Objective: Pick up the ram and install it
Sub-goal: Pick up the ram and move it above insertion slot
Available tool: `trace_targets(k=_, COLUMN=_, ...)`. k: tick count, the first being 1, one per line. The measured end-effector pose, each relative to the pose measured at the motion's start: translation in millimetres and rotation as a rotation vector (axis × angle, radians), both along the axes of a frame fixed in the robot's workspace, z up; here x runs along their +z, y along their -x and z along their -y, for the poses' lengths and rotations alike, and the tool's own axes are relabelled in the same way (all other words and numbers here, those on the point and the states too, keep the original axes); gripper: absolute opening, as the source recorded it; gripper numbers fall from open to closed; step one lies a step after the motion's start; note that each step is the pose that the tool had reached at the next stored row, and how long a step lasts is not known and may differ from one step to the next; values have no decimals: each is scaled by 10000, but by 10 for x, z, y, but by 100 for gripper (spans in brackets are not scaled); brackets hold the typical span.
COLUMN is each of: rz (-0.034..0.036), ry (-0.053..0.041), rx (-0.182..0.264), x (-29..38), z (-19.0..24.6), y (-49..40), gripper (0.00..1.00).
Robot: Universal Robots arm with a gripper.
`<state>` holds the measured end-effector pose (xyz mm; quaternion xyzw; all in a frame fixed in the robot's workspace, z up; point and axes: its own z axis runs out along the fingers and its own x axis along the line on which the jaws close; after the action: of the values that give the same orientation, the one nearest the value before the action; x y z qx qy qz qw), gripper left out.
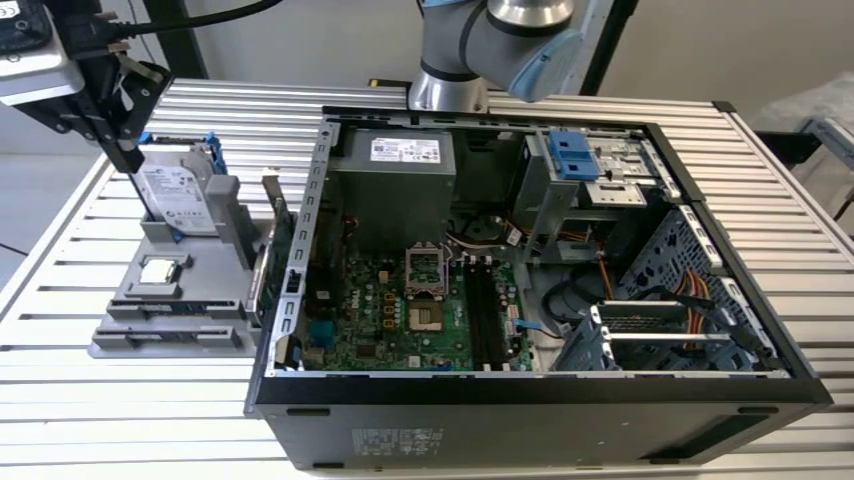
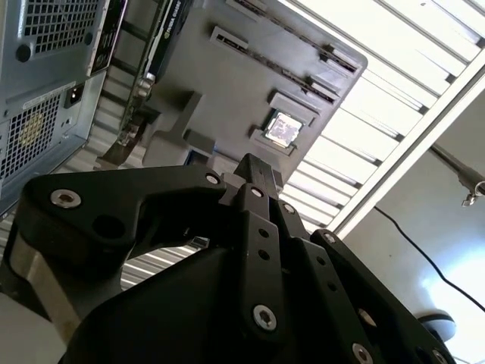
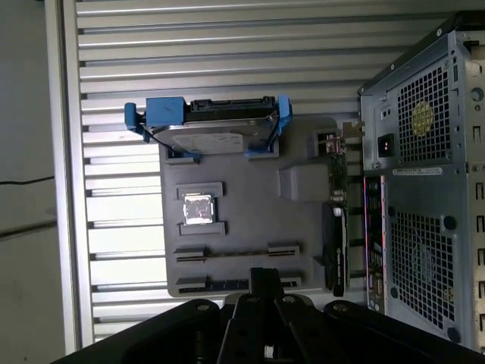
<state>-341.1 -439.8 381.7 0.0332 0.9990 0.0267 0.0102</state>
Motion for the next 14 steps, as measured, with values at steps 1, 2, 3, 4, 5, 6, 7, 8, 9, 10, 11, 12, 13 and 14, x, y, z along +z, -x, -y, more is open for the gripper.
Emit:
trace_targets(k=1, rz=0, ry=0, rx=0, x=0, z=0, y=0, gripper=0)
trace_targets(k=2, rz=0, ry=0, rx=0, x=0, z=0, y=0, gripper=0)
trace_targets(k=3, rz=0, ry=0, rx=0, x=0, z=0, y=0, gripper=0)
trace_targets(k=4, rz=0, ry=0, rx=0, x=0, z=0, y=0, gripper=0)
trace_targets(k=5, rz=0, ry=0, rx=2, x=0, z=0, y=0, gripper=0)
trace_targets(k=6, rz=0, ry=1, rx=23, x=0, z=0, y=0, gripper=0)
trace_targets(k=7, rz=0, ry=0, rx=69, x=-1, z=0, y=0, gripper=0)
trace_targets(k=8, rz=1, ry=1, rx=133, x=-1, z=0, y=1, gripper=0)
trace_targets(k=9, rz=0, ry=2, rx=204, x=-1, z=0, y=1, gripper=0)
trace_targets(k=10, rz=0, ry=2, rx=305, x=-1, z=-1, y=1, gripper=0)
trace_targets(k=11, rz=1, ry=2, rx=427, x=-1, z=-1, y=2, gripper=0)
trace_targets(k=12, rz=1, ry=1, rx=558, x=-2, z=-1, y=2, gripper=0)
trace_targets(k=13, rz=1, ry=2, rx=696, x=-1, z=-1, y=1, gripper=0)
trace_targets(k=14, rz=0, ry=2, rx=835, x=-1, z=-1, y=1, gripper=0)
